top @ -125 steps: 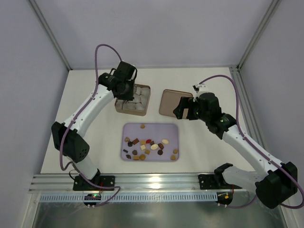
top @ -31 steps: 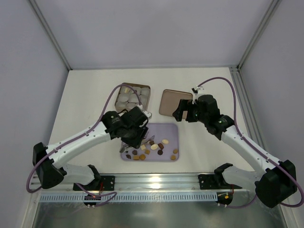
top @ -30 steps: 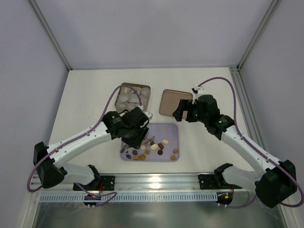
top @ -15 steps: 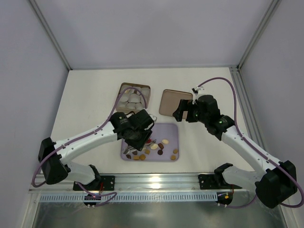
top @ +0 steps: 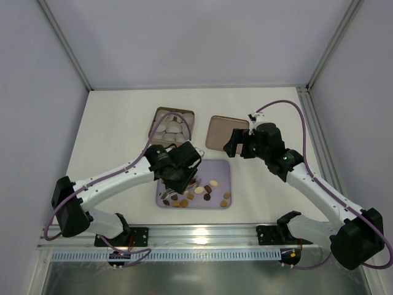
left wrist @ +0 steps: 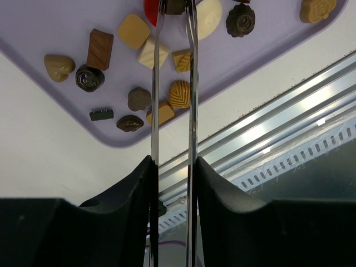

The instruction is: Pack the chocolate

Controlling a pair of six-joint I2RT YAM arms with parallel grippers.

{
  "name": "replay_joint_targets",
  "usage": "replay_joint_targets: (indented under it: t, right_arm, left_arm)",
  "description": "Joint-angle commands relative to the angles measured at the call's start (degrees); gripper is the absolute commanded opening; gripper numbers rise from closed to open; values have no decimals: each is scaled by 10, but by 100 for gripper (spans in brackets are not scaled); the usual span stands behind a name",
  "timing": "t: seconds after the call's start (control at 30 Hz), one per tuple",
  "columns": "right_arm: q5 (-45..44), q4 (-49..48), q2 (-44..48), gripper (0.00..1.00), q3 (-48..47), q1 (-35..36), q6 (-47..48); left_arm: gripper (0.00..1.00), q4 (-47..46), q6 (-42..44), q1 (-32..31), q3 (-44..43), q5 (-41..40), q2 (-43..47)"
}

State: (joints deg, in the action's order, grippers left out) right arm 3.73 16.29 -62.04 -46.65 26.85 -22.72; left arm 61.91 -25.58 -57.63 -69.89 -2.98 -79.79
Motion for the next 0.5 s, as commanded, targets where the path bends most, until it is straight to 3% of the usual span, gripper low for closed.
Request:
replay_joint_targets:
  t: [0.0,0.47]
  right_arm:
    - [-8,-22,17,100,3,1,-3]
    - [-12,-19,16,100,-1,0,0]
  left_arm:
    - [35,-18,1,-3,-24,-5,-6]
    - [34,-19,6,-3,-33,-13,-27]
